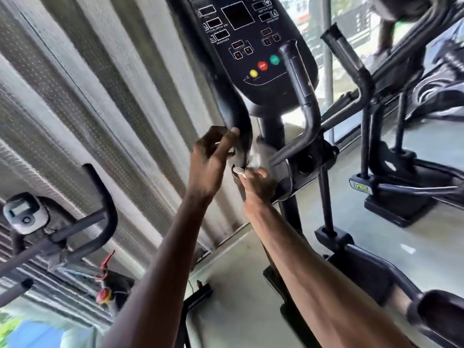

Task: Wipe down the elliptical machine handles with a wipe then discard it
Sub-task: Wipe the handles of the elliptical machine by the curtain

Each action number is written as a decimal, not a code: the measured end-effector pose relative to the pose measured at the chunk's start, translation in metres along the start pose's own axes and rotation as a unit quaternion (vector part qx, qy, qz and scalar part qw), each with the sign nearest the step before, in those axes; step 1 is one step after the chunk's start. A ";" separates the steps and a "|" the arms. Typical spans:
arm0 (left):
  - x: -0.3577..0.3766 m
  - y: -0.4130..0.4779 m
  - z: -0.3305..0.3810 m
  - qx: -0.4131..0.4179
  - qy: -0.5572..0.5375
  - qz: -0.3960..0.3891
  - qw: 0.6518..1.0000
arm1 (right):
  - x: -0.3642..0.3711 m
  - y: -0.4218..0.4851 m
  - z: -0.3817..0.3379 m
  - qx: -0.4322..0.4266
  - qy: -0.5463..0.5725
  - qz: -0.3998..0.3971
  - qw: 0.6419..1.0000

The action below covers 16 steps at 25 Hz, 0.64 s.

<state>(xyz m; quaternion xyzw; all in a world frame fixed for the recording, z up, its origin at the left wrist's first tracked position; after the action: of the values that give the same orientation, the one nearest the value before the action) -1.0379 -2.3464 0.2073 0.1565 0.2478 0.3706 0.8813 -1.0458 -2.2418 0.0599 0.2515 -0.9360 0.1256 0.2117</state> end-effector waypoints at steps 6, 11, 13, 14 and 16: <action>-0.006 0.007 -0.007 -0.004 0.006 -0.033 0.999 | -0.004 -0.052 -0.052 -0.017 0.181 -0.025 0.983; -0.010 -0.006 -0.036 -0.076 -0.152 0.008 0.985 | -0.017 -0.086 -0.097 -0.148 0.155 -0.067 0.975; -0.005 -0.012 -0.044 -0.107 -0.229 0.035 0.967 | -0.024 -0.094 -0.113 -0.245 0.089 -0.086 0.961; -0.002 -0.015 -0.045 -0.115 -0.257 0.045 0.959 | -0.028 -0.099 -0.123 -0.314 0.030 -0.092 0.944; 0.002 -0.017 -0.047 -0.137 -0.316 0.076 0.936 | -0.030 -0.113 -0.146 -0.484 -0.163 -0.079 0.856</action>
<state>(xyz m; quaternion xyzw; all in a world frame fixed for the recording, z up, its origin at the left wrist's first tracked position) -1.0528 -2.3525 0.1600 0.1612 -0.1090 0.3980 0.8965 -0.9141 -2.2743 0.1886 0.2073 -0.8766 -0.4034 0.1605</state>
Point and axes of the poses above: each hand's wrist, its own y-axis towards the middle knuckle, its own x-axis out of the palm, z = x × y, the point moved 4 cm from there along y, towards the middle knuckle, and after that the axes turned 8 degrees about -z, right-handed, at the moved point
